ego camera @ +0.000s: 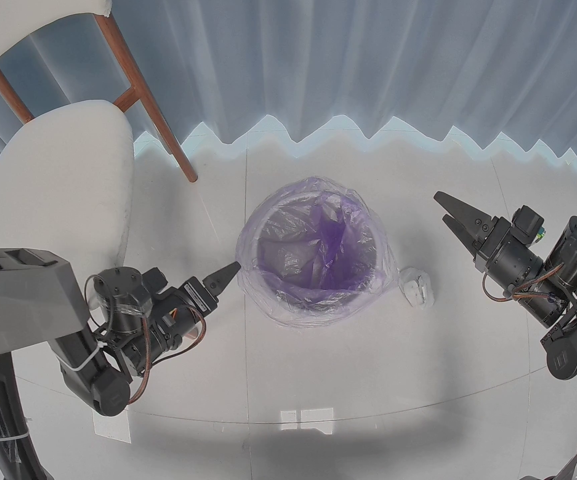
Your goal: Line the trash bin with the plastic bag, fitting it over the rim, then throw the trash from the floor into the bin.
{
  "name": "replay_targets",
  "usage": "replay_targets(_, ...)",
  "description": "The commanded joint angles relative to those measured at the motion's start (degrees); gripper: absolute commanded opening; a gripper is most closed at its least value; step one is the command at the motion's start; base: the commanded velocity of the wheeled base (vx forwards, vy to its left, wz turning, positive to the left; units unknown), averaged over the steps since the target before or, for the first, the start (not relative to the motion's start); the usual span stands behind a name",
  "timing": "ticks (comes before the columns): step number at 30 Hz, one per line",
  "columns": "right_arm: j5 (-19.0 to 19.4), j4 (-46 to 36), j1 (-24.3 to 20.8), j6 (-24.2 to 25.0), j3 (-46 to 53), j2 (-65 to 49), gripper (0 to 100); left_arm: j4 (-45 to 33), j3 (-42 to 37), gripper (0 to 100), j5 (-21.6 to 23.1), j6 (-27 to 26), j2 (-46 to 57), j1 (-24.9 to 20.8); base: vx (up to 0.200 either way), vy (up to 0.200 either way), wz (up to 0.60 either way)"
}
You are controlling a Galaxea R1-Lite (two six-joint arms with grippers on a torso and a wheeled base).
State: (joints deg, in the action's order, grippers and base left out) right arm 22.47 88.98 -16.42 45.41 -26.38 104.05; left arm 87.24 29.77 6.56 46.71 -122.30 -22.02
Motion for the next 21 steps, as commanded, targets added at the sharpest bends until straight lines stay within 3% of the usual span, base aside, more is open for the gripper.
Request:
replay_targets(1, 0.03, 0.76, -0.01, -0.06, 0.01, 0.19, 100, 1.53, 2.84, 100, -0.93, 0.22, -8.57, -0.13, 0.000, 0.000, 0.00)
replay_targets(6, 0.03, 0.67, -0.10, 0.38, 0.28, 0.54, 100, 1.53, 7.14, 100, -5.86, 1.71, -12.35, -0.84, 0.000, 0.000, 0.00)
replay_targets(21, 0.03, 0.67, -0.45, 0.38, 0.45, 0.10, 100, 1.62, 10.92, 100, -6.03, 3.21, -16.22, -0.75, 0.000, 0.000, 0.00)
